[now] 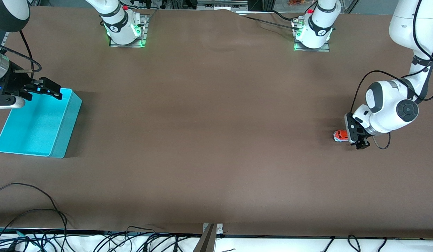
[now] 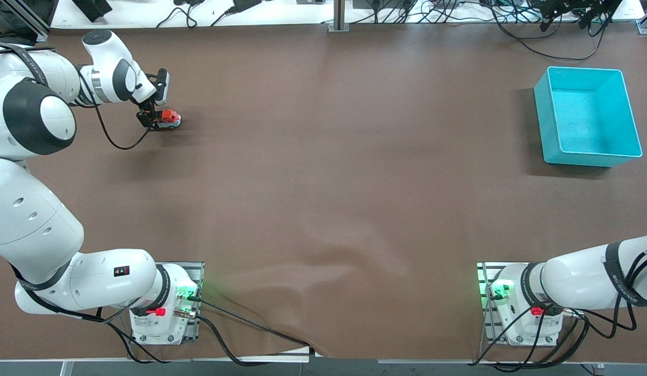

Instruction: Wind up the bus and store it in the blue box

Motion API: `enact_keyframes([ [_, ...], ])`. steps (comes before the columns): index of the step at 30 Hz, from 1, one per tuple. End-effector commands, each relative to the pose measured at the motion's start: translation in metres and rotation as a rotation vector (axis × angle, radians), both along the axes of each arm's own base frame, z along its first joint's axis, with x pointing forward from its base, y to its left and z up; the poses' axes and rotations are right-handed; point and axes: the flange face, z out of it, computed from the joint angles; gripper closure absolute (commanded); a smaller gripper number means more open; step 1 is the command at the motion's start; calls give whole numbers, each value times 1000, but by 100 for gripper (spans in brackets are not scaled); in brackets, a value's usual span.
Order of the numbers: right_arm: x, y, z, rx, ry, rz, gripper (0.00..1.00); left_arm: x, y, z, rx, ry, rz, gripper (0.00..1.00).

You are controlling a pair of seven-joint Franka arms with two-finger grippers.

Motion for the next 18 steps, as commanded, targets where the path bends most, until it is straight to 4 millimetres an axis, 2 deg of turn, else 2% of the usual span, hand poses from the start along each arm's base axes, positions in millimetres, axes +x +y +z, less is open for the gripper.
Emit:
enact_keyframes([
  [1, 3, 2, 4, -1, -5, -7, 0, 3, -1, -2, -8, -9, -44, 0],
  [3, 3, 1, 5, -1, -6, -8, 0, 4, -7, -2, -15, -10, -52, 5],
  [6, 3, 1, 5, -1, -6, -8, 0, 4, -7, -2, -16, -9, -52, 28],
  [11, 3, 1, 5, -1, -6, -8, 0, 4, -9, -1, -18, -10, -57, 52],
  [13, 3, 1, 5, -1, -6, -8, 0, 4, -9, -1, -18, -10, -57, 70],
  [18, 3, 1, 5, -1, -6, -8, 0, 5, -10, 0, -18, -11, -58, 87],
])
